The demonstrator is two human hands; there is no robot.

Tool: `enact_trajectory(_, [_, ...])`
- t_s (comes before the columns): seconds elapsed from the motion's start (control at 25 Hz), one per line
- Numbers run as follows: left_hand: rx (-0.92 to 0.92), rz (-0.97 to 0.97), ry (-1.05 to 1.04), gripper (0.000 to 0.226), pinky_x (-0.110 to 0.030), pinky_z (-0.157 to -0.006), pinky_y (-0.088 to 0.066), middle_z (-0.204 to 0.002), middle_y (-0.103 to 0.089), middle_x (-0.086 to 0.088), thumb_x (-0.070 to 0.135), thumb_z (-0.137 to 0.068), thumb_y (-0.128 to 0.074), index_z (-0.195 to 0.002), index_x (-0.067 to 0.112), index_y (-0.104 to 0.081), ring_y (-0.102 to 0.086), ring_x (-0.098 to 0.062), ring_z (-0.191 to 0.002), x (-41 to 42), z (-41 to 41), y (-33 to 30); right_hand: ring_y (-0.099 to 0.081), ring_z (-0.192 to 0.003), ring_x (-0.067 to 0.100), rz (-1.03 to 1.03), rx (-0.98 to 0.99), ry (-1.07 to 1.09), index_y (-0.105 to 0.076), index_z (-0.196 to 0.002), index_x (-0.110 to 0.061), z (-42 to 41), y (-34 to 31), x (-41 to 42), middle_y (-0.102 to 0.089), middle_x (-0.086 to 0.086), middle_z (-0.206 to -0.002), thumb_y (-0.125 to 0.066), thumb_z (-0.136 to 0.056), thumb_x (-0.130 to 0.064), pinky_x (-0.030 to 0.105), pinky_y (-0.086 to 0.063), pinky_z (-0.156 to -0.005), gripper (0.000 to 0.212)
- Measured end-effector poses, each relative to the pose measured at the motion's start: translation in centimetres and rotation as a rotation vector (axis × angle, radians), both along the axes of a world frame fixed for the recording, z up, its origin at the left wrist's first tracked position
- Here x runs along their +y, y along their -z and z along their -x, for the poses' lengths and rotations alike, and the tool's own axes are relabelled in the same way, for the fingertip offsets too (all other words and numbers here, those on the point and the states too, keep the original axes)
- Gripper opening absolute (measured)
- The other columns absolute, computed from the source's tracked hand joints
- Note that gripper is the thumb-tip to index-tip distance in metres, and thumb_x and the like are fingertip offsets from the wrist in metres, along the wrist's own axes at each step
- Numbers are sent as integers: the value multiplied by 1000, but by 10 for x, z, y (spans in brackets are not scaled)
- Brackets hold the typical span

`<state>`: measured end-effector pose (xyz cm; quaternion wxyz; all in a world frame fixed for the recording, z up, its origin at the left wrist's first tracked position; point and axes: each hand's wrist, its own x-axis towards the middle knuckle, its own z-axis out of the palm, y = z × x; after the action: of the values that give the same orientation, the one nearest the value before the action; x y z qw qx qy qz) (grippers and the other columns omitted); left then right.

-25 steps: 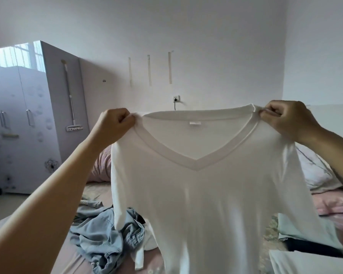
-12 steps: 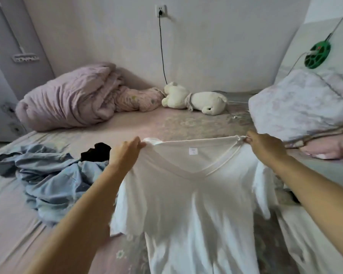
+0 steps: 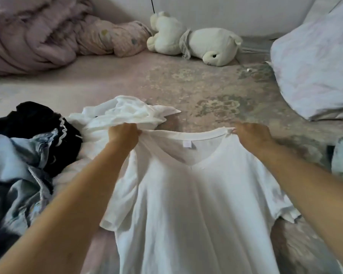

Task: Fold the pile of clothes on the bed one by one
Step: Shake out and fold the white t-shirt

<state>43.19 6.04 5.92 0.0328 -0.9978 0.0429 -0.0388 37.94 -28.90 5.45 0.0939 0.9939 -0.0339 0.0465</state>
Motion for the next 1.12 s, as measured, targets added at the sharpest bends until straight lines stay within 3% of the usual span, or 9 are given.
enact_trajectory(0.08, [-18, -42, -28, 30, -35, -89, -41, -116, -65, -12, 23, -98, -42, -113, 12, -66, -58, -32, -110, -4, 1, 29, -61, -102, 37, 27, -1, 37, -47, -127, -8, 1, 32, 7, -63, 18, -110, -36, -98, -15, 43, -48, -80, 31])
enact_trajectory(0.16, [-3, -71, -79, 29, -39, -92, -41, -110, -67, -15, 18, -96, -42, -109, 7, -67, -60, -35, -107, -8, -4, 43, -61, -85, 46, -80, -79, 51, -57, -103, 4, 0, 54, 9, -62, 30, -91, -31, -91, -10, 52, -49, -68, 32])
enact_trajectory(0.24, [-69, -125, -142, 29, -41, -92, -45, -113, -64, -16, 13, -94, -44, -115, 4, -62, -58, -36, -108, -21, -1, 38, -60, -73, 46, -109, -231, 70, -58, -86, 6, 1, 56, 10, -58, 31, -80, -43, -81, -4, 51, -49, -57, 19])
enact_trajectory(0.36, [-250, -37, -15, 49, -46, -96, -39, -132, -51, -19, 33, -96, -34, -136, 7, -45, -49, -36, -120, -52, 44, 33, -50, -113, 43, -196, -272, 46, -52, -120, 0, 19, 37, 37, -50, 28, -124, -58, -87, -7, 55, -48, -84, 35])
enact_trajectory(0.48, [118, 106, 128, 68, -64, -109, 0, -160, -1, -5, 62, -88, -7, -151, 35, -8, -4, -31, -146, -64, 112, 57, 3, -146, 30, -378, 108, 199, -10, -150, -31, 74, 52, 74, 0, 2, -160, -20, -100, -49, 61, -6, -110, 55])
enact_trajectory(0.6, [225, 130, 107, 65, -67, -104, 12, -160, 10, 1, 67, -89, -10, -148, 42, -1, 8, -27, -146, -62, 117, 72, 16, -145, 27, -330, 256, 212, 9, -149, -37, 94, 63, 85, 16, -2, -159, -8, -96, -57, 62, 8, -110, 59])
enact_trajectory(0.84, [487, 99, 216, 72, -58, -113, 4, -159, 11, -6, 63, -94, -19, -152, 26, 2, 8, -23, -146, -61, 191, 40, 15, -145, 15, -416, 423, -32, 5, -151, -31, 198, 39, 94, 16, -1, -159, -16, -99, -53, 45, 7, -117, 60])
enact_trajectory(0.96, [419, 225, 360, 75, -47, -117, 4, -160, 9, -4, 61, -94, -25, -152, 22, 0, 9, -18, -146, -36, 316, 37, 10, -146, 12, -501, 378, -158, -2, -152, -24, 299, 29, 104, 10, -1, -159, -22, -100, -47, 36, 5, -117, 60])
enact_trajectory(1.12, [265, 401, 401, 96, -37, -117, 6, -155, 5, 8, 78, -73, -21, -151, 23, -6, 9, -11, -145, 13, 416, 30, 10, -142, 6, -617, 368, -352, -5, -150, -29, 414, 9, 110, 10, -11, -154, -12, -77, -82, 30, 3, -117, 91])
